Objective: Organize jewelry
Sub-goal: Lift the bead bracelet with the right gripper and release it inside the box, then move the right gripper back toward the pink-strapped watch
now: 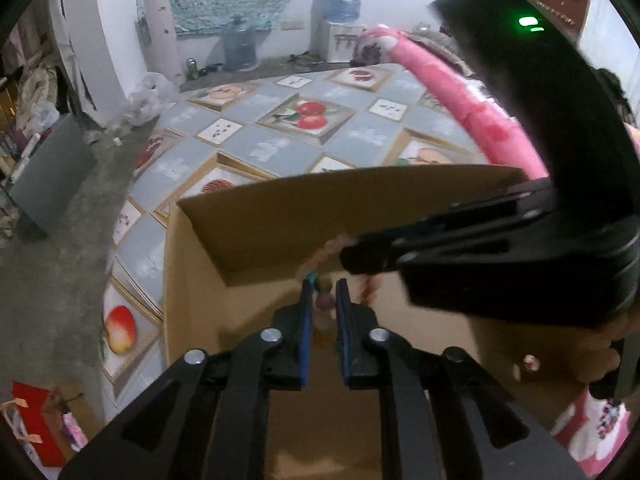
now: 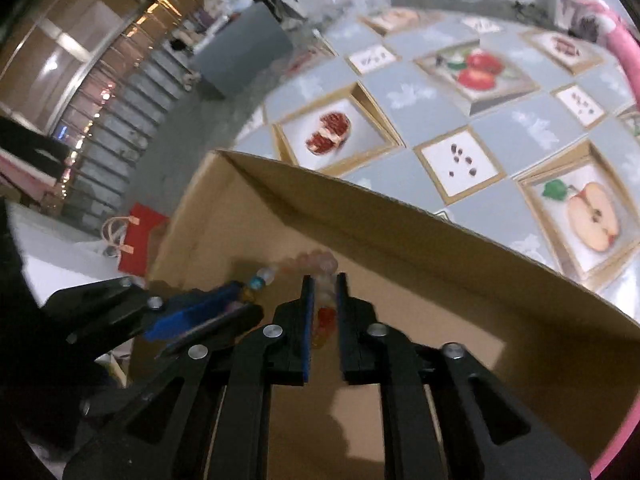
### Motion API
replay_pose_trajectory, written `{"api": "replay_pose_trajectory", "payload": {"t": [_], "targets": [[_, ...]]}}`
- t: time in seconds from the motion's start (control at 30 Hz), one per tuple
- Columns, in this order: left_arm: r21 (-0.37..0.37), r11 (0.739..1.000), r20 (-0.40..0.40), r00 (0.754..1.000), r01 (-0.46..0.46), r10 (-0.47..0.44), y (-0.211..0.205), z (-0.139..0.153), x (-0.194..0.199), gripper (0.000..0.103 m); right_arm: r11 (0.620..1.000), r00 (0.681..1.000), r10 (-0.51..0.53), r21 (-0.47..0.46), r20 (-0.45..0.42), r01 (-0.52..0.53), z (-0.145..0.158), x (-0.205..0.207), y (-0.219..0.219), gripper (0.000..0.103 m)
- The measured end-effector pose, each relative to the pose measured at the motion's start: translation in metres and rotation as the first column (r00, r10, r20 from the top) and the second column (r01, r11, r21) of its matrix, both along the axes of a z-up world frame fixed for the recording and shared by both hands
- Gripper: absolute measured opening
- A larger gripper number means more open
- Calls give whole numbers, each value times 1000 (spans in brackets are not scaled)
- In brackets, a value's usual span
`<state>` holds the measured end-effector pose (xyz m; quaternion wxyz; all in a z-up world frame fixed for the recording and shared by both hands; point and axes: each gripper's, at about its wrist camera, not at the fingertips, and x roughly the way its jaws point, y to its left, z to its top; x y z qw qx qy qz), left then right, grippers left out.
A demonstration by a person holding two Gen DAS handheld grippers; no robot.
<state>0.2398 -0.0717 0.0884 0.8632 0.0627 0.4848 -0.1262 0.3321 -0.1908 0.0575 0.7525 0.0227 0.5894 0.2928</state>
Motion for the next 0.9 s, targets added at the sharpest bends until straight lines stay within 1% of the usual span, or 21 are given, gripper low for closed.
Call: {"api": "replay_pose_trajectory", "payload": {"t": [0.07,0.1,0.17,0.2,0.27,0.3,0.33,0.37,0.4,0.47,0.5,0.57,0.6,0.63,0.67,0.7,0.77,0.83,0.87,0.9], "targets": [[-5,1000,6,1000,-22,22,5,-1,3,20,1000,1000,2,-11,15,-2,-3,0,2,12],[-22,999,11,999,-32,33,9,1,2,21,1000,1000,-3,-4,23,3,-2,-1,0,12],[-49,998,35,998,-47,48,15,7,-2,27,1000,999,-5,28,34,4,2,-4,-6,12],[-56,997,52,997,-54,57,19,11,-5,29,999,999,-15,29,49,14,6,-8,-10,13],[-71,995,91,993,-66,73,25,21,-14,38,999,997,-26,42,78,23,16,-13,-17,15],[-80,994,116,990,-70,79,29,28,-22,41,998,994,-35,50,101,30,24,-19,-23,15],[-85,994,130,988,-73,84,30,32,-25,47,998,992,-43,55,119,37,30,-23,-27,17],[-91,993,152,984,-78,91,34,38,-33,53,997,989,-53,59,140,45,36,-28,-31,22],[-98,992,172,980,-80,96,37,44,-42,55,996,981,-70,66,179,59,47,-40,-39,24],[-117,990,204,974,-78,101,41,54,-59,63,994,965,-99,78,243,82,64,-61,-51,38],[-125,989,216,971,-76,102,44,58,-68,65,992,954,-113,88,279,92,74,-74,-57,42],[-141,987,245,963,-76,109,50,65,-90,74,988,929,-146,106,341,116,88,-100,-66,56],[-149,986,262,958,-76,114,52,67,-102,76,986,915,-159,112,370,126,94,-112,-69,59],[-158,985,272,955,-76,117,55,68,-114,78,984,901,-172,114,399,137,99,-126,-72,65],[-164,984,274,954,-74,118,56,68,-122,80,983,890,-180,111,419,146,102,-136,-74,71],[-171,982,272,955,-74,119,57,67,-131,81,982,872,-190,103,451,161,105,-153,-75,73],[-198,977,256,958,-82,132,59,62,-148,84,979,851,-204,101,483,177,104,-174,-76,83],[-235,969,229,964,-79,134,61,54,-160,85,978,839,-208,87,503,191,100,-191,-75,90],[-258,963,209,970,-71,127,61,48,-168,85,976,829,-210,63,518,208,97,-200,-74,92],[-264,962,191,974,-69,122,60,42,-174,85,974,815,-210,39,540,225,94,-208,-73,94]]}}
